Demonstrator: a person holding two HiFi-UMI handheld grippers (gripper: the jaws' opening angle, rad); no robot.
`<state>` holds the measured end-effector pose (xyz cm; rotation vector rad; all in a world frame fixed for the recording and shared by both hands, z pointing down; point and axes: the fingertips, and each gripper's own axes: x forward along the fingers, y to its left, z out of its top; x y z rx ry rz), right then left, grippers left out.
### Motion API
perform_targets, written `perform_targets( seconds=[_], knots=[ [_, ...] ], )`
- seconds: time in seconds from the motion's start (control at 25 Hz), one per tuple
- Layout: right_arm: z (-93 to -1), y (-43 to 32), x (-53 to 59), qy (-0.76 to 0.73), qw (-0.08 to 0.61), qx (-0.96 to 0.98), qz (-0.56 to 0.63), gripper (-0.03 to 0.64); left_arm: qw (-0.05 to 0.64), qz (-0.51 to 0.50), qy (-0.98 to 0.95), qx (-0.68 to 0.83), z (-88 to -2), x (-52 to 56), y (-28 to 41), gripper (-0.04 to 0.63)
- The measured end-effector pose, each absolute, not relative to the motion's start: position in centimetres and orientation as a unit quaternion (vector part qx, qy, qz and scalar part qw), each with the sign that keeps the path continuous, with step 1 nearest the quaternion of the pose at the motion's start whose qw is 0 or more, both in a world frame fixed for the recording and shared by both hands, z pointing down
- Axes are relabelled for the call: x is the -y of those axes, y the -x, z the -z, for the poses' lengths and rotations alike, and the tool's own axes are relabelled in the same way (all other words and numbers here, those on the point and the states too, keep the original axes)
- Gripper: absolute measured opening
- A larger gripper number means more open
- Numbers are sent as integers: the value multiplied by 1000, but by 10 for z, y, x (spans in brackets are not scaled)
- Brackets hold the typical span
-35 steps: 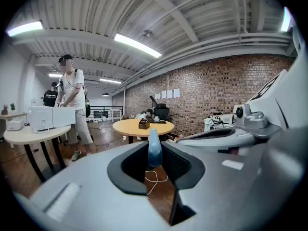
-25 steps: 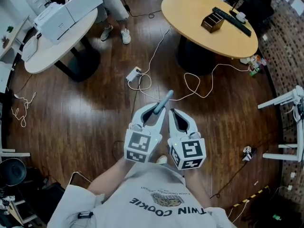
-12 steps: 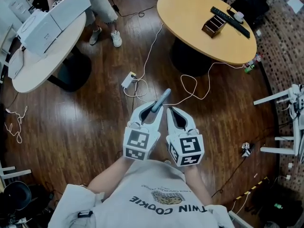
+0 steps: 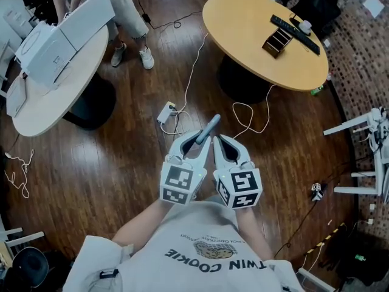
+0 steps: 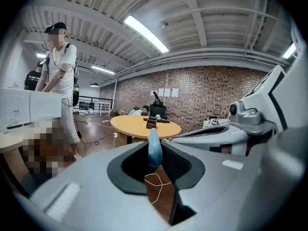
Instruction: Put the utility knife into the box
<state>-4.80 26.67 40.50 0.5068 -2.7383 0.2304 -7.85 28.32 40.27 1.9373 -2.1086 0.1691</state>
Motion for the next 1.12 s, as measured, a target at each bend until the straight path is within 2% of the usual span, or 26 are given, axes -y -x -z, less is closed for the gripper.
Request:
perform_targets(
  seconds=[0.52, 1.12],
  knots=[
    [-406, 75, -227, -182, 165, 966, -79, -2, 134, -49, -672, 726, -404, -245, 102, 74],
    [-414, 82, -75, -157, 160, 970, -92, -2, 138, -69, -654, 741, -412, -93, 107, 74]
  ],
)
